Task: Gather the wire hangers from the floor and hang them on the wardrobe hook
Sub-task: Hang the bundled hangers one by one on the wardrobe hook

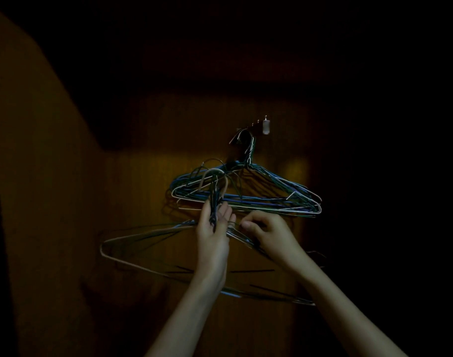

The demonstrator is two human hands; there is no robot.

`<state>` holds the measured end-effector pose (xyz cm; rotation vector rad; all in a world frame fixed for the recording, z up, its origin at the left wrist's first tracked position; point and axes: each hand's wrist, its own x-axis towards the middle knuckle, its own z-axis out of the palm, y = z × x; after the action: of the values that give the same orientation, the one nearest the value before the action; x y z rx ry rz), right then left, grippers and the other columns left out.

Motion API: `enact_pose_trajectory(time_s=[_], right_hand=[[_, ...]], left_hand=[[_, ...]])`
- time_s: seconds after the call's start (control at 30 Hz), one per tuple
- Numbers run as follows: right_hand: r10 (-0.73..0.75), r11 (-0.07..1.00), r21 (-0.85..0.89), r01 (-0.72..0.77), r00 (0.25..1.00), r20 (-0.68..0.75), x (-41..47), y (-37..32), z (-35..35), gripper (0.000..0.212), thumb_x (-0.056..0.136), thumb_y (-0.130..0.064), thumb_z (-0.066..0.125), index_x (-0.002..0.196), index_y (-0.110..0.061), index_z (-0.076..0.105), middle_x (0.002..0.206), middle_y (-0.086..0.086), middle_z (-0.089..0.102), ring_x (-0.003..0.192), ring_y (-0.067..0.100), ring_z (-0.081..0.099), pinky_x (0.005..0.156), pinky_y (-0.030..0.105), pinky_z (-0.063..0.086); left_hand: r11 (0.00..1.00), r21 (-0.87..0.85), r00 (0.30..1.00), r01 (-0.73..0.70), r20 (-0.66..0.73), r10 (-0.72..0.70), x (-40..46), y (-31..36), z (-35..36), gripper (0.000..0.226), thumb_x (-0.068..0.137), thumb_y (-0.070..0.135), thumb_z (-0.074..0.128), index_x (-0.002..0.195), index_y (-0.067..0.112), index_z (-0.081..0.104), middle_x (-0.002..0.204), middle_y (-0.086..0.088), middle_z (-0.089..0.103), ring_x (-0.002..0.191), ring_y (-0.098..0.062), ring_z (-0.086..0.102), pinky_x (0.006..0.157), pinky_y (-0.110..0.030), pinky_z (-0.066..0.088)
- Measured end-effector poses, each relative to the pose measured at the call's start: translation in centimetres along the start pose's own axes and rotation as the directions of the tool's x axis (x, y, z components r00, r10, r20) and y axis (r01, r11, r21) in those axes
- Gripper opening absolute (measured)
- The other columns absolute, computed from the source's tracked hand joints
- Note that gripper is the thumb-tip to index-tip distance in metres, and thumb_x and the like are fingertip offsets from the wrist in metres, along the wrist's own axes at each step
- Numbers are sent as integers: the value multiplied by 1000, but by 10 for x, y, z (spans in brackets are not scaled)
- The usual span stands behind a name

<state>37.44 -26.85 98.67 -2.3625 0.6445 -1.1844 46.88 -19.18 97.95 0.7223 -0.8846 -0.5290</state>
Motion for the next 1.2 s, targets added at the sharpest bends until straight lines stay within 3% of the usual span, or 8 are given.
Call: enact_pose_trajectory(time_s=[0.13, 0.3, 0.47, 0.63, 0.73, 0.83, 1.03, 1.2], right_hand=[[3, 999, -46, -6, 998, -69, -1, 1, 0, 14, 92, -16, 55, 85, -26, 60, 86, -8, 62, 89, 12, 59, 77, 25, 46], [1, 1000, 16, 3, 966, -260, 3, 8, -30, 18, 93, -8, 51, 80, -18, 60, 76, -16, 57, 80, 5, 54, 70, 5, 37], [-8, 1000, -5, 7, 972, -234, -3, 14, -46, 18, 94, -10, 50, 81, -14, 62, 78, -14, 58, 81, -6, 52, 70, 2, 36], [28, 1000, 17, -24, 962, -273, -6, 22, -53, 14, 93, -15, 53, 88, -15, 66, 85, -11, 61, 86, -4, 54, 77, 10, 40], [32, 999, 42, -21, 955, -296, -8, 25, -56, 10, 90, -13, 58, 94, -18, 66, 90, -17, 60, 90, -5, 54, 82, 12, 42], [5, 999, 52, 17, 925, -381, -7, 26, -57, 14, 87, -7, 61, 89, -20, 65, 87, -18, 60, 84, -10, 56, 75, 5, 42], [-85, 996, -34, 79, 875, -477, 1, 30, -53, 14, 85, -4, 62, 91, -15, 67, 86, -17, 60, 84, -14, 55, 77, 1, 40], [-204, 978, -80, 190, 838, -506, 2, 29, -51, 18, 81, 2, 63, 89, -14, 66, 87, -16, 61, 88, -15, 56, 79, 3, 42]], left_hand=[[1000, 10, 1000, -24, 0, 24, -2, 0, 1, 38, 98, 4, 38, 123, 32, 40, 112, 2, 59, 103, -6, 59, 90, -22, 48], [998, -43, 999, -37, -41, 35, -5, 1, -6, 41, 99, 2, 35, 132, 26, 39, 121, -7, 54, 109, -15, 56, 99, -30, 41], [997, -63, 998, -54, -38, 52, 1, 5, -7, 41, 99, 0, 33, 130, 26, 40, 124, -9, 52, 108, -13, 56, 98, -27, 41], [998, -53, 999, -46, -12, 45, 8, 5, -3, 44, 99, -1, 33, 140, 17, 35, 128, -13, 52, 109, -13, 57, 96, -24, 44], [996, -83, 999, -29, -30, 27, 13, 9, 0, 50, 99, 0, 32, 146, 16, 26, 134, -19, 49, 111, -17, 55, 99, -27, 41], [995, -103, 999, -14, -34, 10, 17, 11, 0, 55, 100, 3, 32, 150, 17, 14, 136, -20, 48, 103, -16, 57, 98, -29, 39], [996, -92, 999, 3, -33, -6, 18, 5, -1, 53, 100, 4, 32, 149, 17, 18, 133, -18, 50, 106, -18, 57, 97, -28, 41], [997, -72, 999, -35, -25, 33, 22, 0, -6, 41, 99, 2, 33, 134, 22, 37, 122, -11, 55, 105, -11, 59, 95, -26, 43]])
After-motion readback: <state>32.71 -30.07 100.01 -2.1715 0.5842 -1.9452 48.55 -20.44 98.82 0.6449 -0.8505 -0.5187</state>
